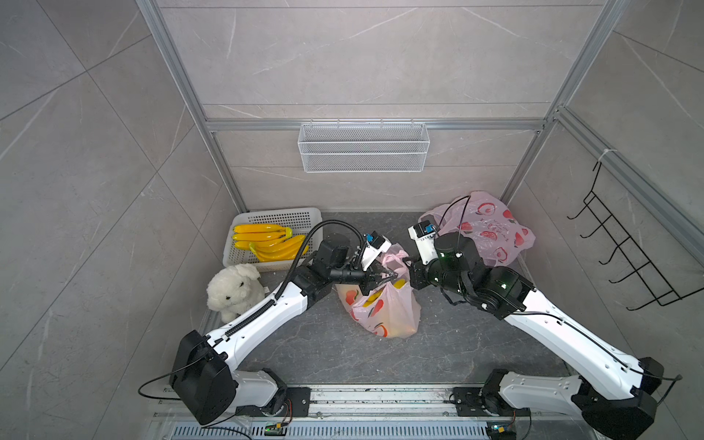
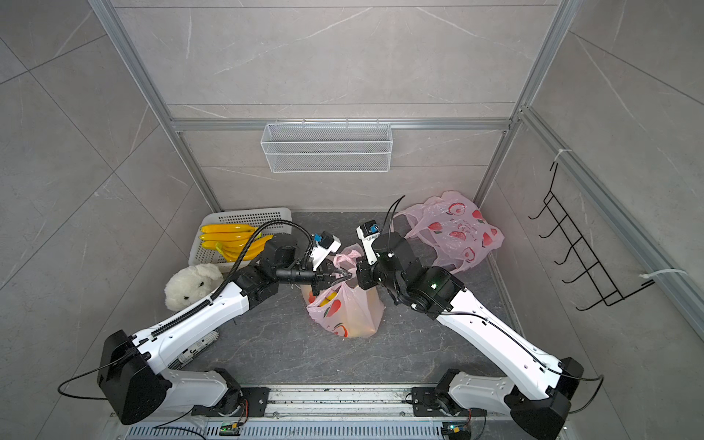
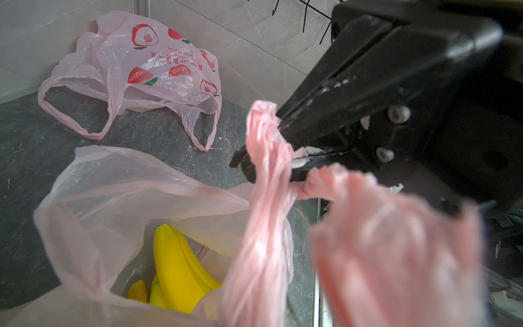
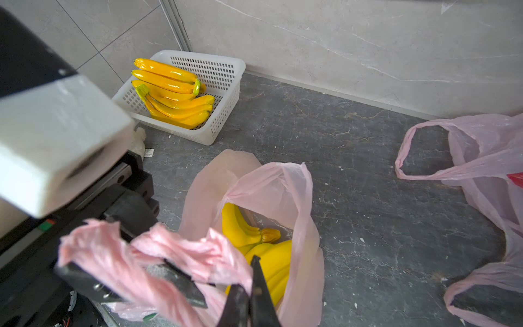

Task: Place the banana into a plastic bag & tie a knot
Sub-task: Cross the plastic bag at the center of the board.

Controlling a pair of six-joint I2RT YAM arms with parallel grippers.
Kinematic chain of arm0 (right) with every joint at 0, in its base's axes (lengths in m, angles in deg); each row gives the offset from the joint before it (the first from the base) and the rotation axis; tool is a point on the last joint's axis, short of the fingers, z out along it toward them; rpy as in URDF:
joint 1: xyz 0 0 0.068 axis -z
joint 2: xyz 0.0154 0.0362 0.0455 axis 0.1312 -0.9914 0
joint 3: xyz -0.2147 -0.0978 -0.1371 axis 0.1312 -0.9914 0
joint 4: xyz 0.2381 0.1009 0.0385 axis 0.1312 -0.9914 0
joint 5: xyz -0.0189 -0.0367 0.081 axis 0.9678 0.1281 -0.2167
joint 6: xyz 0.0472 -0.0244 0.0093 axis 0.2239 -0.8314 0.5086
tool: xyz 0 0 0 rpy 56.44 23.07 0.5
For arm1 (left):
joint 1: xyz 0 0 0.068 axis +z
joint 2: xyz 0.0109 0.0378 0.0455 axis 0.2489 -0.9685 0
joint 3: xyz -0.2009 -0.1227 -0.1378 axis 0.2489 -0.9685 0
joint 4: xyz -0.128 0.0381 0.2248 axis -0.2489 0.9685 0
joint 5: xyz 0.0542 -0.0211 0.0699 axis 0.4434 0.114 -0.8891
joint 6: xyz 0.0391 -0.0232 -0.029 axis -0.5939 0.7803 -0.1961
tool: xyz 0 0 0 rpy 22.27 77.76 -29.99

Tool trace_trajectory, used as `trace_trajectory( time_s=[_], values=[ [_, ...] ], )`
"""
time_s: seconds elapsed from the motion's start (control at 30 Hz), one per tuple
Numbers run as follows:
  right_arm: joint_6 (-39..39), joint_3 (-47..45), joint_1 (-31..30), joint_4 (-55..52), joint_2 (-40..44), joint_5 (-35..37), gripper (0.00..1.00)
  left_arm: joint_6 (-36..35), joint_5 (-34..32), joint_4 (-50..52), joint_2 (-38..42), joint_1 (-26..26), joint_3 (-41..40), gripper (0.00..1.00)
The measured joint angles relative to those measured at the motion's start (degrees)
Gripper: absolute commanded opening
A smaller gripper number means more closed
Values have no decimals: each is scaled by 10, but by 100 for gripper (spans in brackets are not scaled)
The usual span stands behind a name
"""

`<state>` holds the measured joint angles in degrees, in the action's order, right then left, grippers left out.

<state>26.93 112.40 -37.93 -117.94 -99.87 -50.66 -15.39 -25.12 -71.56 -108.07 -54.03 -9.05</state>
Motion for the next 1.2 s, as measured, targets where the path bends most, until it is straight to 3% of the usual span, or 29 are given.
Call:
trace_trajectory(
  time_s=[0.27,0.73,1.0,1.2],
  values=[
    [0,16,3,2,0,18,2,1,-1,33,-15,10,1,16],
    [5,-3,2,-4,5,58,5,13,-7,31,-16,10,1,6],
    [20,-5,-13,-7,7,62,4,17,-9,31,-16,10,1,24],
    [33,9,-15,-7,-25,60,3,16,-9,33,-16,10,1,30]
  ],
)
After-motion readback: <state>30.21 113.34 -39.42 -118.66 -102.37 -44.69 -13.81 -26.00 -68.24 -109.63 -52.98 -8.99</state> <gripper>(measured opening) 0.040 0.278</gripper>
